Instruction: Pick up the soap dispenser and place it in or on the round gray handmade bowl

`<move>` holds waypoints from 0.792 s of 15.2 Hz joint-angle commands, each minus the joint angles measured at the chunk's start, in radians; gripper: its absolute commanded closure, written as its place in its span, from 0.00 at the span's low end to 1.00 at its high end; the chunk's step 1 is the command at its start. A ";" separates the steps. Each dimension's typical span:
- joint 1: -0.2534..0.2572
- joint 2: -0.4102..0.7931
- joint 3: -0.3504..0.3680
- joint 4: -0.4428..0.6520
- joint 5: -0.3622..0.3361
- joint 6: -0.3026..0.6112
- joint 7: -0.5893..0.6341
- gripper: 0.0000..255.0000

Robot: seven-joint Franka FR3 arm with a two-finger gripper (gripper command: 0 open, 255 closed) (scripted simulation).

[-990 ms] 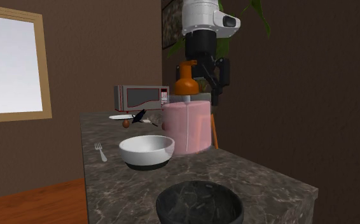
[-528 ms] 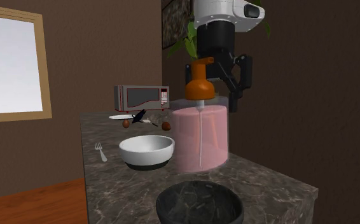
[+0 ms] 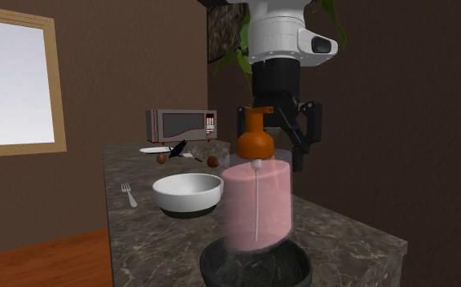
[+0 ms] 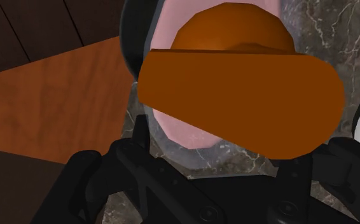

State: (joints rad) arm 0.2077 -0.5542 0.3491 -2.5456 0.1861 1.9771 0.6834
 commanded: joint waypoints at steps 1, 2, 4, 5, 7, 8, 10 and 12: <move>0.000 0.009 0.005 -0.018 0.002 0.028 0.000 1.00; 0.000 0.014 0.007 -0.028 0.003 0.043 0.001 1.00; 0.001 0.026 0.013 -0.047 0.005 0.074 0.001 1.00; 0.001 0.027 0.013 -0.048 0.006 0.076 0.001 1.00; 0.001 0.027 0.013 -0.048 0.005 0.076 0.002 1.00; 0.001 0.027 0.013 -0.048 0.005 0.076 0.002 1.00; 0.001 0.027 0.013 -0.048 0.005 0.076 0.002 1.00; 0.001 0.027 0.013 -0.048 0.005 0.076 0.002 1.00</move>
State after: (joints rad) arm 0.2082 -0.5273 0.3621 -2.5938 0.1915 2.0527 0.6849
